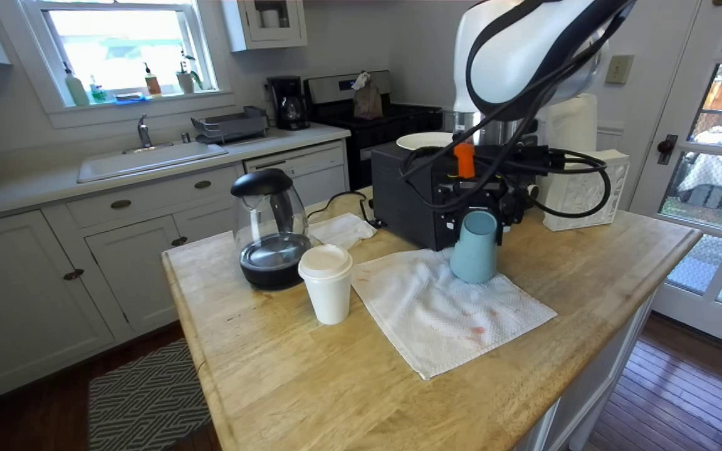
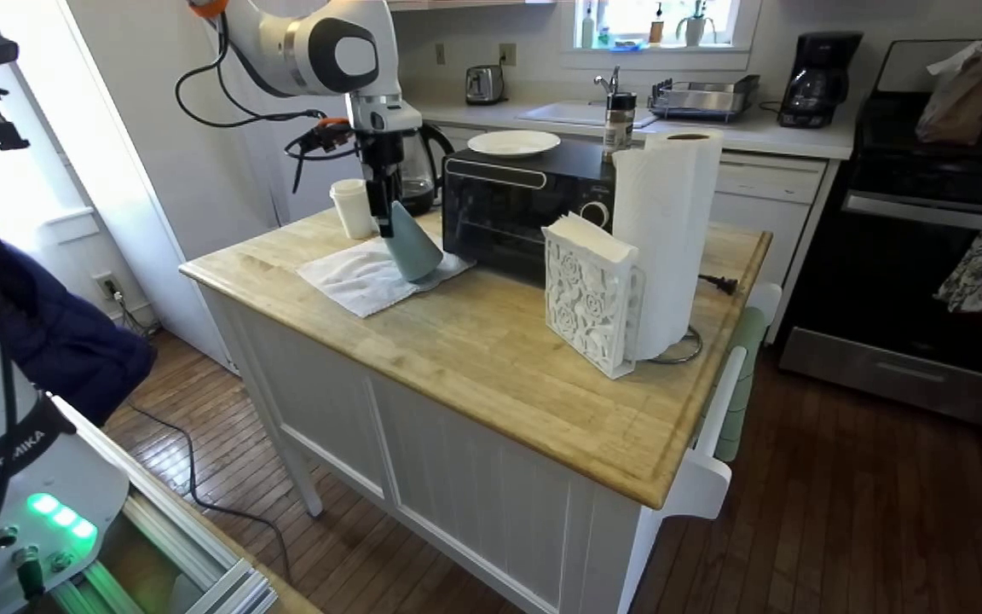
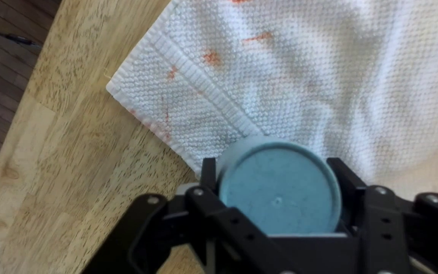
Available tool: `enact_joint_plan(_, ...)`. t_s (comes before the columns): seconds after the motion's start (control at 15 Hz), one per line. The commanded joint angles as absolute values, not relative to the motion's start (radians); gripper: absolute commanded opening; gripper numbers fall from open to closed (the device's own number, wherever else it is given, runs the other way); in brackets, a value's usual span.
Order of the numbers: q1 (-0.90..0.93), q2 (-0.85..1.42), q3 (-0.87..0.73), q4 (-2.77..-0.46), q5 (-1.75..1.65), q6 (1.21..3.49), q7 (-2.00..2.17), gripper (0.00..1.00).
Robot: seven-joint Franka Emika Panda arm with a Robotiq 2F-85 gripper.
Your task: Turn the blue cup upright.
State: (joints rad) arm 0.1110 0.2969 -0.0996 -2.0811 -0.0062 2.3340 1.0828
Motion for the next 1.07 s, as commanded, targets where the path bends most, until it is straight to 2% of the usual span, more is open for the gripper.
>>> enact_joint_plan(0.0, 0.15, 0.243, -0.123, -2.182, -0.145, 2.445, 1.241, 0.47)
enact_joint_plan(0.4, 0.183, 0.212, -0.136, -2.262, -0.366, 2.554, 1.476, 0.47)
enact_joint_plan(1.0, 0.175, 0.184, -0.103, -2.313, -0.452, 2.557, 1.537, 0.47)
